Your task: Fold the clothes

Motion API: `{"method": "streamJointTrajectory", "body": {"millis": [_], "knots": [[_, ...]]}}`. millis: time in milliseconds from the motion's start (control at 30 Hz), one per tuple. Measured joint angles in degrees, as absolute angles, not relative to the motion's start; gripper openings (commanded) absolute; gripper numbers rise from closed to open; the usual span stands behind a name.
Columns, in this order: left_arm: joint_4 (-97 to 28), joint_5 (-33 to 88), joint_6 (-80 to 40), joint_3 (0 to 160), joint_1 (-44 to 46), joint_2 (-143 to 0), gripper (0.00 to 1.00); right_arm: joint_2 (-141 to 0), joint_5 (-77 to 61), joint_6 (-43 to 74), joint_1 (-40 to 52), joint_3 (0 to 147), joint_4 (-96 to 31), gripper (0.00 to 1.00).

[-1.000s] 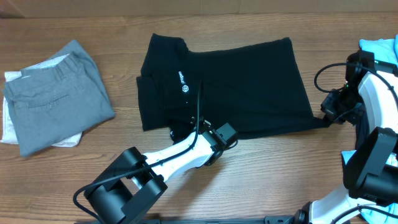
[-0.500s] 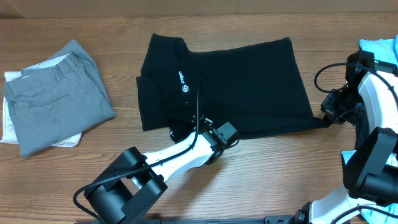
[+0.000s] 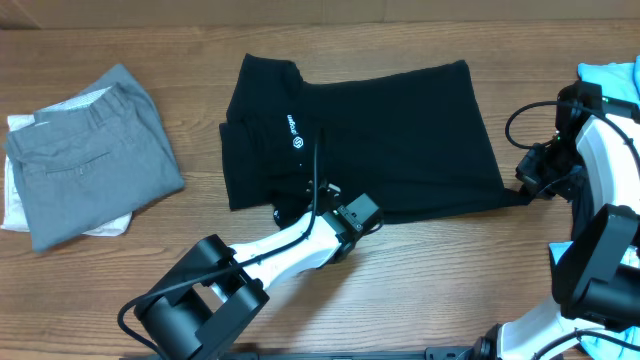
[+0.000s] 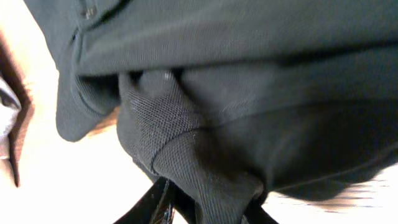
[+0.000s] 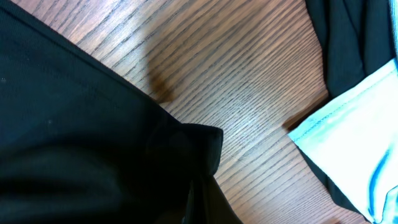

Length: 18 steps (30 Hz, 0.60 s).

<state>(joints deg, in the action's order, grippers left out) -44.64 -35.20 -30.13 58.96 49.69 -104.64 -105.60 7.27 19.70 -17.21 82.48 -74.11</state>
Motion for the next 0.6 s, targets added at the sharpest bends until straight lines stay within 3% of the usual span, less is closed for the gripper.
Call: {"method": "streamJointTrajectory", "body": {"millis": [67, 300, 600], "knots": [[-44.31, -34.87, -30.06, 57.32, 49.01, -104.64, 0.04, -105.60, 7.27, 19.70, -17.21, 82.48, -74.11, 0.05], [-45.89, -34.15, -30.11, 56.49, 48.64, -104.60, 0.04, -105.60, 7.27, 19.70, -17.21, 82.48, -74.06, 0.05], [-65.60, -24.01, -29.91, 67.05, 46.96, -94.04, 0.05, -105.60, 3.77, 18.50, -17.41, 82.48, -73.93, 0.04]]}}
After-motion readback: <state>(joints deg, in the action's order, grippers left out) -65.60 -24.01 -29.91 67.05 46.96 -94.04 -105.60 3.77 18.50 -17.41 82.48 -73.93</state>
